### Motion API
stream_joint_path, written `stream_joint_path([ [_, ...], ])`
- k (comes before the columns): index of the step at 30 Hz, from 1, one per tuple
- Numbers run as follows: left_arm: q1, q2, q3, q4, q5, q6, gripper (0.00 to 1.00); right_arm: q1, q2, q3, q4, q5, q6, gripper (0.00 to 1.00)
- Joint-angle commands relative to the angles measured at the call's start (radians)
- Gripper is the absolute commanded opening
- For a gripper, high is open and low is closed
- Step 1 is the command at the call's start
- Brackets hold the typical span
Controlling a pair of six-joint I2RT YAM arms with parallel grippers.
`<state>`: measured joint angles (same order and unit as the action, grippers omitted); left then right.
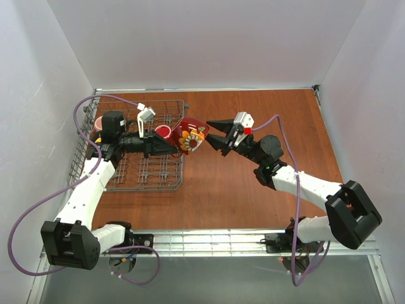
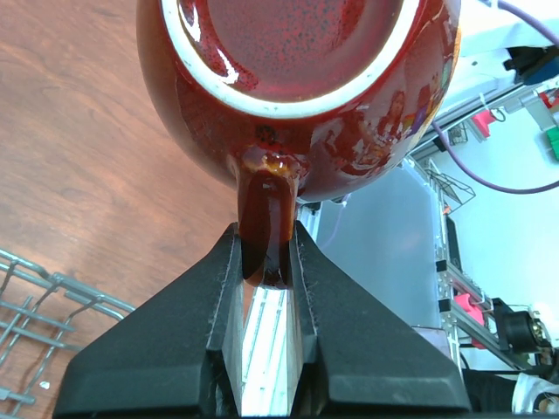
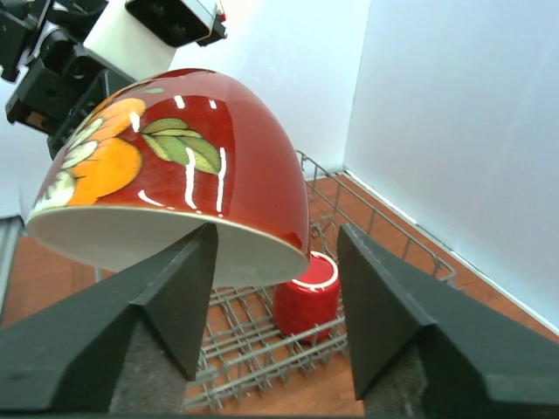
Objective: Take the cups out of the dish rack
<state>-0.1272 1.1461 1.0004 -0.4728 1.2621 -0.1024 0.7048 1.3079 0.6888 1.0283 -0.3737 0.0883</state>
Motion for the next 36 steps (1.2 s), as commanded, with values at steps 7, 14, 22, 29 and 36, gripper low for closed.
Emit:
stream_joint_path([
  [7, 0.001, -0.068, 0.015, 0.089, 0.109, -0.033, 0.00, 0.015, 0.048, 0.058, 0.184, -0.016, 0.054, 0.37],
  [14, 0.001, -0.068, 0.012, 0.103, 0.120, -0.046, 0.00, 0.015, 0.060, 0.075, 0.193, -0.016, 0.054, 0.29],
  [22, 0.001, -0.077, 0.004, 0.114, 0.140, -0.069, 0.00, 0.013, 0.097, 0.100, 0.230, -0.047, 0.093, 0.03],
  [29, 0.001, -0.080, 0.000, 0.120, 0.119, -0.094, 0.00, 0.015, 0.050, 0.068, 0.191, -0.033, 0.071, 0.01],
  [36, 0.001, -0.057, -0.003, 0.122, 0.053, -0.114, 0.32, 0.015, -0.027, 0.014, 0.089, 0.042, 0.016, 0.01],
])
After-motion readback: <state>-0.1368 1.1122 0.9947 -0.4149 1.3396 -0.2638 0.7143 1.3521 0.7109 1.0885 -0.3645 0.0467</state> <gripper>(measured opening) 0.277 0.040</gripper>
